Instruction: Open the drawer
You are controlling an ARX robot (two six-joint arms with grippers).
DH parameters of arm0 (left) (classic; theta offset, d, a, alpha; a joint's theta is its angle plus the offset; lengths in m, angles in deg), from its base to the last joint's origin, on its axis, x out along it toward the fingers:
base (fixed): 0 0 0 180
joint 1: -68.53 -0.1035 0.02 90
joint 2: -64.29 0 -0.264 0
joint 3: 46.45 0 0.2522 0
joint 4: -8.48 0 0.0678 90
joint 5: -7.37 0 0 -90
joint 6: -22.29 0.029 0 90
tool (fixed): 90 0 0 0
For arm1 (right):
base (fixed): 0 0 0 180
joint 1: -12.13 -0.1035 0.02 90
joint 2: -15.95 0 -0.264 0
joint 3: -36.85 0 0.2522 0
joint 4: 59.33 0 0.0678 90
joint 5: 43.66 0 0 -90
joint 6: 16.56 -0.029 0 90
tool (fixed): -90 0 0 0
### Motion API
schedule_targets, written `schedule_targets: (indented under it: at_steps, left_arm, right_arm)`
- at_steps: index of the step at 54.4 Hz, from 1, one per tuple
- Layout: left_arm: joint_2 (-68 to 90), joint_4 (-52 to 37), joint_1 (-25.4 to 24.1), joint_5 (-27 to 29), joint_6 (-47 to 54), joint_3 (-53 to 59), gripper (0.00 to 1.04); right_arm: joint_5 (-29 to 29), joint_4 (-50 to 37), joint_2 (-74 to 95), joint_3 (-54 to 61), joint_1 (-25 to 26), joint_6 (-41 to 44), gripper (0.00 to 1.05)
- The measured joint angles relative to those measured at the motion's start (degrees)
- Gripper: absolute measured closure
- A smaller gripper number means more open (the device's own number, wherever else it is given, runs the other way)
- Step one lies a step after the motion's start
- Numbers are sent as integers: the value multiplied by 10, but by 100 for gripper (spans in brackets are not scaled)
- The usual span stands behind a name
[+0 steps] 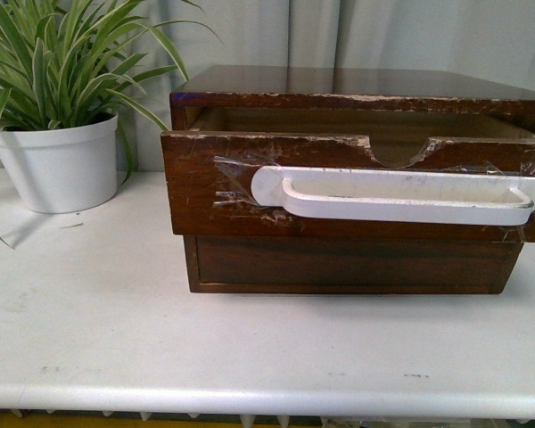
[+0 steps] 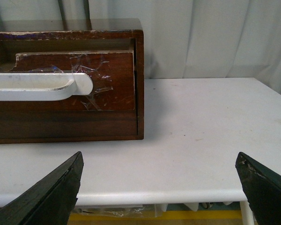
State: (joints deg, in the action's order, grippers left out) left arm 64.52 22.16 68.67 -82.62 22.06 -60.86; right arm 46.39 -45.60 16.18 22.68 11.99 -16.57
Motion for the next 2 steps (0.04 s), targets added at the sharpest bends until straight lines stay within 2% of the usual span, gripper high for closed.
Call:
schedule_targets:
  at_steps: [2]
  left_arm:
    - [0, 0, 0, 0, 0, 0, 6]
  right_arm:
    - [0, 0, 0, 0, 0, 0, 9]
